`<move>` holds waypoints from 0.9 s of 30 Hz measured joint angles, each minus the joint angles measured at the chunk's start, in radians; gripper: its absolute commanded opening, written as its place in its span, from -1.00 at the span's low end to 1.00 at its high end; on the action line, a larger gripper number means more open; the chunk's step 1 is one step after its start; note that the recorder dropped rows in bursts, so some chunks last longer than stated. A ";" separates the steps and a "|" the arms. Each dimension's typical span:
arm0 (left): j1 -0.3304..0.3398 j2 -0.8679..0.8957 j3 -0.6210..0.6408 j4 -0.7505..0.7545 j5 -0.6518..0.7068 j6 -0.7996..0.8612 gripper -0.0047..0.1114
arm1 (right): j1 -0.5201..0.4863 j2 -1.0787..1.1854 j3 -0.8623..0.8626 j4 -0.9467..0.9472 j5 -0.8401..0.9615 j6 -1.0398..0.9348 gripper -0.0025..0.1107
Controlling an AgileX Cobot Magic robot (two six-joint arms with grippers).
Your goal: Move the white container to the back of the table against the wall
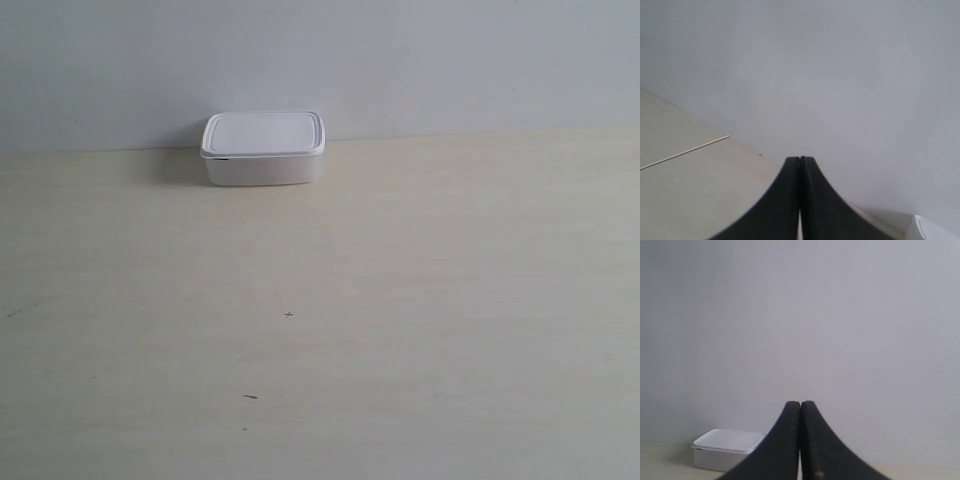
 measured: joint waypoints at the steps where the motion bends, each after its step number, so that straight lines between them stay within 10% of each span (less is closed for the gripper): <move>1: 0.000 0.000 0.000 0.000 -0.002 0.000 -0.92 | 0.000 0.000 0.000 0.000 0.000 0.000 -0.96; 18: 0.000 0.000 0.000 -0.032 -0.234 0.000 -0.92 | 0.000 0.000 0.000 0.009 0.029 0.000 -0.96; 27: 0.000 0.000 0.000 -0.316 -0.523 0.000 -0.92 | -0.001 0.000 0.000 0.448 0.252 0.004 -0.96</move>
